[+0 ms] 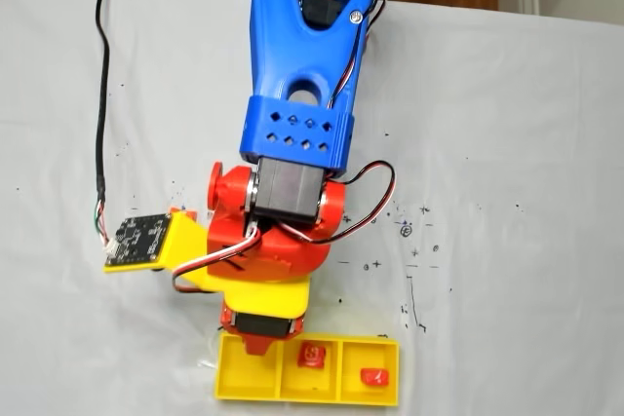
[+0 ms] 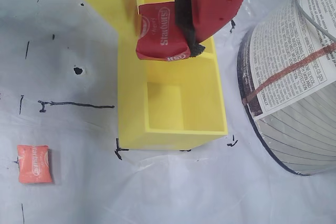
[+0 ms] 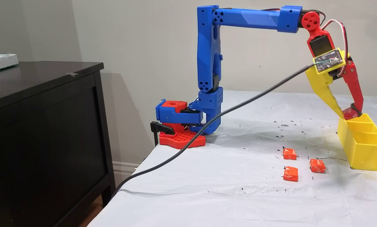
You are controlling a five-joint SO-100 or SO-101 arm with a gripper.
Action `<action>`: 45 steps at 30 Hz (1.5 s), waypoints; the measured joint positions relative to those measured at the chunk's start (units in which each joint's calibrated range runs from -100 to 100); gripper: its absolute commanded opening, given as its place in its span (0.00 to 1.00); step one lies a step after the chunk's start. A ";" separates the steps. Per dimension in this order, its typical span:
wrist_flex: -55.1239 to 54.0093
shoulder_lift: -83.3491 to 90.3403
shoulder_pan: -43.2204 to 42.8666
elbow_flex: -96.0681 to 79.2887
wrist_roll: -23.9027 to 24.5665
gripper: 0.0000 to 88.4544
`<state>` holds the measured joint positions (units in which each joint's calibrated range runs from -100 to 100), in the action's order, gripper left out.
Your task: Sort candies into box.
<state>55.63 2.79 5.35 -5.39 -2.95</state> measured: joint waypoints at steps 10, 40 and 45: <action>-5.00 -1.44 0.62 0.00 -0.93 0.00; -11.03 -8.63 0.62 0.00 -1.27 0.20; -11.03 -8.63 0.62 0.00 -1.42 0.26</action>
<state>44.60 -5.84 5.97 -5.39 -4.37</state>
